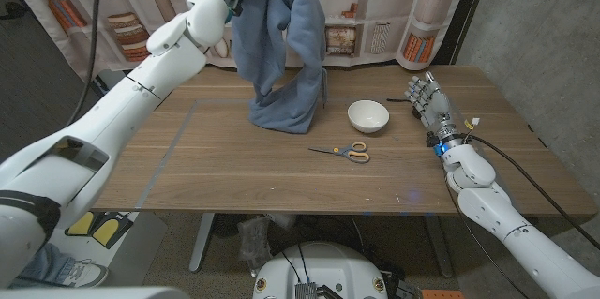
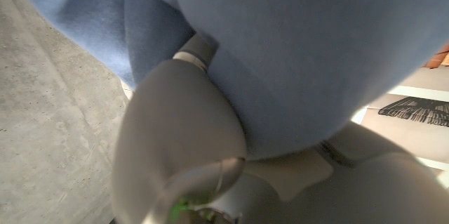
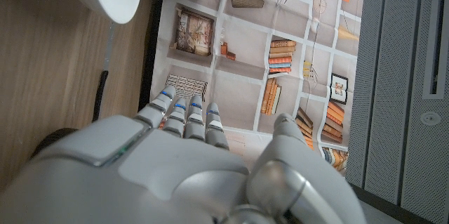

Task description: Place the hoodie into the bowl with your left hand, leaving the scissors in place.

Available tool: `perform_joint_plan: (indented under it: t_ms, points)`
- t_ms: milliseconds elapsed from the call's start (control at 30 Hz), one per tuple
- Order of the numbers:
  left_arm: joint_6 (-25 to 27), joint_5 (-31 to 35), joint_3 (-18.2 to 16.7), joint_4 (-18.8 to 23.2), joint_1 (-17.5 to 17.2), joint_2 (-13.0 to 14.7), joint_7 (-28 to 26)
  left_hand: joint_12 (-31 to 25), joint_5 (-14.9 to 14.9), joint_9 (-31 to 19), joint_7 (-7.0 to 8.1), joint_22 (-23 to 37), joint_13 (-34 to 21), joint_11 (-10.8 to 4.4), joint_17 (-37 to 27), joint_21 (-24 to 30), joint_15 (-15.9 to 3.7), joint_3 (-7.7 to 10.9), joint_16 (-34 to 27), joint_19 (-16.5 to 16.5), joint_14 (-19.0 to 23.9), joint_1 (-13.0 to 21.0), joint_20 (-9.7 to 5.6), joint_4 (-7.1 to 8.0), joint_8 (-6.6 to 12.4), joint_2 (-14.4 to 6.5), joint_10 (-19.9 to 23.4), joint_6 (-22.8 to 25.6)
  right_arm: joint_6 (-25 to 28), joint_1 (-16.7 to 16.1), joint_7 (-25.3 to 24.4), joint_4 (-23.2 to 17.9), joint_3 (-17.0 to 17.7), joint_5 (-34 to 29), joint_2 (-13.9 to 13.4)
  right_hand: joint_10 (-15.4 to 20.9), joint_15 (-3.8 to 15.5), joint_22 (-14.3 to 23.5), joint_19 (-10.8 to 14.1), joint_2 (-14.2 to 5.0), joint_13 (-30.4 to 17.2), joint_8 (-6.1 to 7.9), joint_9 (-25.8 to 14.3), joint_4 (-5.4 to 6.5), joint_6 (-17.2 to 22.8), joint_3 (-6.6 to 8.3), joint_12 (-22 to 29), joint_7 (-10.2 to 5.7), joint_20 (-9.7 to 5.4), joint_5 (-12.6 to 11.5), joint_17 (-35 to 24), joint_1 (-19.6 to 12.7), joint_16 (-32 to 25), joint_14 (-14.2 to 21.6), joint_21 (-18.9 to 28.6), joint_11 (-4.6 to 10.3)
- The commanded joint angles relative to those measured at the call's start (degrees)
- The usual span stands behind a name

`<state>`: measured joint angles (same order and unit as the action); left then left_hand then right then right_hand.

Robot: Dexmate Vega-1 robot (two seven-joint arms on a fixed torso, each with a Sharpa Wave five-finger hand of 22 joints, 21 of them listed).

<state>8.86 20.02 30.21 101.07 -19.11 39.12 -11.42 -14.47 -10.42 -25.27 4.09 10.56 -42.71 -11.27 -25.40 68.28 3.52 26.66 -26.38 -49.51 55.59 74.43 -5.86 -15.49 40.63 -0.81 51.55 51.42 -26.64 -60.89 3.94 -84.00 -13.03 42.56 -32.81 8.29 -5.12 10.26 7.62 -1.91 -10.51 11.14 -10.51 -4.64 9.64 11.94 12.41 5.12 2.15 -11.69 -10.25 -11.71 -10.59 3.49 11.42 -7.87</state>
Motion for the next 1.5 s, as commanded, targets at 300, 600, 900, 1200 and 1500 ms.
perform_joint_plan:
  t_ms: [300, 600, 900, 1200, 1500]
  points:
    - [-3.64, 1.00, 1.35, -2.42, 2.39, -2.97, 0.53, 0.37, -0.06, 0.24, -0.15, 0.26, -0.47, -0.28, -22.58, 0.71, -15.84, 8.24, -0.06, 0.07, 12.16, -0.18, -6.34, 7.83, 0.52, 0.05, 0.89, 0.89, -0.49, -1.10, -0.81, -0.67, 0.78, 0.31, 0.06, 0.77, -0.29, 0.28, 0.48, -0.56, -0.27, 0.17, -0.25, -0.29, 0.40, -0.02, 0.15, 0.10, 0.20, 0.20, -0.18, -0.20, -0.17, 0.27, 0.10, 0.04]
    - [-5.85, 2.06, 2.51, -3.67, 3.35, -4.16, 0.41, 0.55, -0.04, 0.49, 0.19, 0.24, -0.65, -0.35, -22.68, 1.02, -15.86, 8.35, 0.17, 0.32, 12.06, -0.26, -6.34, 7.81, 0.63, 0.11, 1.16, 1.00, -0.79, -1.68, -1.29, -0.82, 1.01, 0.24, 0.21, 0.81, -0.30, 0.28, 0.49, -0.58, -0.28, 0.14, -0.24, -0.32, 0.38, -0.03, 0.15, 0.06, 0.22, 0.20, -0.18, -0.20, -0.17, 0.32, 0.10, 0.02]
    - [-7.24, 2.62, 3.28, -5.29, 4.52, -5.15, 0.81, 0.85, 0.03, 0.83, 0.51, 0.17, -0.59, -0.39, -22.63, 1.08, -15.83, 8.35, 0.53, 0.96, 11.80, -0.66, -6.26, 7.97, 0.74, 0.28, 1.33, 1.32, -0.94, -1.79, -1.54, -0.80, 1.09, 0.05, 0.27, 0.79, -0.32, 0.28, 0.48, -0.59, -0.28, 0.16, -0.24, -0.34, 0.48, -0.05, 0.13, 0.12, 0.23, 0.20, -0.18, -0.19, -0.15, 0.35, 0.09, 0.06]
    - [-8.92, 1.87, 4.68, -8.56, 7.27, -7.16, 2.73, 1.44, 0.08, 1.26, 0.52, 0.16, -0.17, -0.40, -22.34, 1.35, -15.91, 8.44, 0.96, 1.37, 11.78, -0.75, -6.31, 7.94, 0.81, 0.32, 1.38, 1.55, -1.42, -1.93, -1.44, -0.33, 1.16, 0.41, 0.80, 0.82, -0.36, 0.28, 0.49, -0.60, -0.28, 0.12, -0.24, -0.36, 0.44, -0.08, 0.12, 0.11, 0.23, 0.21, -0.18, -0.16, -0.15, 0.37, 0.09, 0.04]
    - [-10.70, 2.24, 6.61, -11.53, 9.53, -9.23, 3.33, 1.85, 0.07, 1.63, 0.50, 0.14, 0.27, -0.52, -22.12, 1.54, -15.94, 8.56, 1.28, 1.63, 11.75, -0.69, -6.26, 7.82, 0.81, 0.40, 1.57, 1.68, -1.84, -2.23, -1.46, -0.29, 1.24, 0.24, 0.85, 0.84, -0.42, 0.28, 0.50, -0.62, -0.28, 0.13, -0.24, -0.38, 0.50, -0.10, 0.11, 0.10, 0.20, 0.21, -0.18, -0.14, -0.13, 0.36, 0.10, 0.05]
